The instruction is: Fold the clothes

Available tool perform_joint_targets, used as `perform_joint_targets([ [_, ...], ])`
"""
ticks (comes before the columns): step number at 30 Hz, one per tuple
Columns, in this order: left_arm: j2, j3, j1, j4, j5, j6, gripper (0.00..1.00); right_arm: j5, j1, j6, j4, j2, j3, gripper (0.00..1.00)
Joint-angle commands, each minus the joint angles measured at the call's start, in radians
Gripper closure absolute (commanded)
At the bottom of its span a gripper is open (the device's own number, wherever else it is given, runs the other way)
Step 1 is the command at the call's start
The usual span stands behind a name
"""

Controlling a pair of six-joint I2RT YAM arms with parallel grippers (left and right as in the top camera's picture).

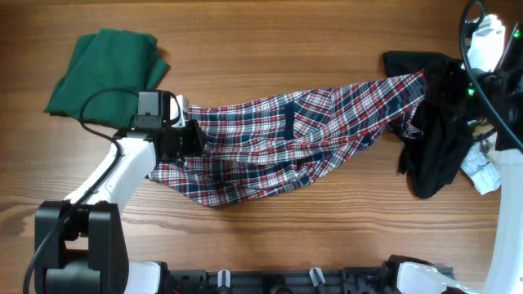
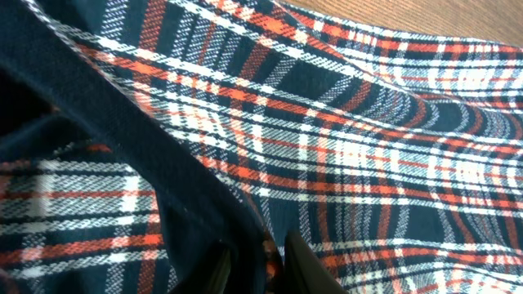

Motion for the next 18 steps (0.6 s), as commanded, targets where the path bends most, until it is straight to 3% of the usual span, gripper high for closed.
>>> perform_joint_targets([
  [1,0.011,-0.009,-0.004,-0.012,0.037,0.011,0.80,-0.012,0.004,-0.017,0.008,0.004,0.021,0.96],
  [4,0.011,-0.010,-0.004,-0.023,0.037,0.013,0.78,-0.012,0.004,-0.016,0.008,0.004,0.021,0.96],
  [8,0.011,-0.051,-0.004,-0.001,0.003,0.017,0.59,-0.012,0.004,-0.016,0.009,0.004,0.021,0.96],
  [11,0.011,-0.106,-0.004,0.053,0.005,0.009,0.59,-0.012,0.004,-0.016,0.013,0.004,0.021,0.96],
  [12,0.011,-0.107,-0.004,0.057,0.012,0.009,0.66,-0.012,0.004,-0.016,0.014,0.004,0.021,0.96],
  [14,0.011,-0.107,-0.004,0.084,0.040,0.002,0.96,-0.012,0.004,-0.016,0.012,0.004,0.021,0.96],
  [18,-0.089,-0.043,-0.003,0.082,0.071,-0.029,0.96,-0.012,0.004,-0.016,0.002,0.004,0.021,0.96],
])
